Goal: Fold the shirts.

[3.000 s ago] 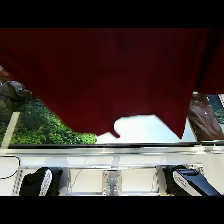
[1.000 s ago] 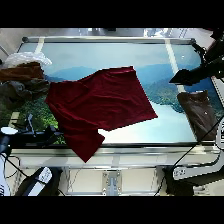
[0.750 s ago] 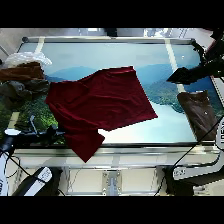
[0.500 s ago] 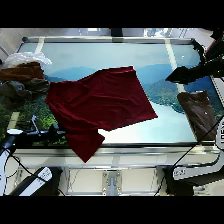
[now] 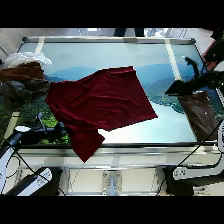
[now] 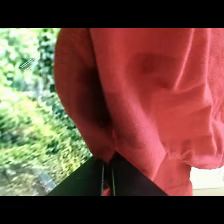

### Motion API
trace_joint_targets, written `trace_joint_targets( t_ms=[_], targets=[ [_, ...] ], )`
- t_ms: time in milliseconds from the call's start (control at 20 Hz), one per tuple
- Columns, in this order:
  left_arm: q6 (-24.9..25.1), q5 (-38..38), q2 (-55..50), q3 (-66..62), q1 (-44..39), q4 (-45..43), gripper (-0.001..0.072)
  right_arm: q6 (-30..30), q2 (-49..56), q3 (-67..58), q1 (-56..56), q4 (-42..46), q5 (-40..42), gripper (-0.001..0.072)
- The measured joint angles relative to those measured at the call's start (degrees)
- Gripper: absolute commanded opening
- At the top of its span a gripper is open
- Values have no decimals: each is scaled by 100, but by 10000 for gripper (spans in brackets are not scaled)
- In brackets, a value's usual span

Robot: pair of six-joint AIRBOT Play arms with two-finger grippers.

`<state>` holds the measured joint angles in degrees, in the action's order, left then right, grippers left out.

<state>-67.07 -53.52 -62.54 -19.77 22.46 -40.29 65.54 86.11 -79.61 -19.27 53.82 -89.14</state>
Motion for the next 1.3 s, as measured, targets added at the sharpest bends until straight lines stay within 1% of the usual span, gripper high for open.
trace_joint_targets(
  t_ms=[150,300,350,400,500,650,800,850,900,1050,1300],
  targets=[
    [2,42,-4,0,-37,15,14,-234,-304,1405,-114,-210,538,347],
    [2,50,-4,0,-52,24,14,-391,-544,2371,-422,-295,911,348],
    [2,48,-4,0,-52,26,13,-426,-632,2649,-575,-356,1027,399],
    [2,50,-4,0,-52,26,14,-448,-721,2889,-721,-420,1128,483],
    [2,50,-4,0,-55,28,14,-481,-881,3357,-951,-649,1368,503],
    [2,50,-4,0,-57,28,14,-511,-994,3901,-1071,-1104,1869,503],
    [2,46,-4,0,-57,31,14,-520,-1034,4172,-892,-1624,2511,498],
    [4,46,-4,0,-57,31,14,-518,-1043,4223,-763,-1749,2732,459],
    [4,46,-4,0,-57,31,14,-514,-1043,4256,-632,-1825,2953,429],
    [4,44,-4,0,-57,31,14,-345,-1049,4315,-273,-1880,3491,430],
    [4,42,-4,0,-57,31,14,35,-1054,4345,-76,-1873,3799,422]
  ],
)
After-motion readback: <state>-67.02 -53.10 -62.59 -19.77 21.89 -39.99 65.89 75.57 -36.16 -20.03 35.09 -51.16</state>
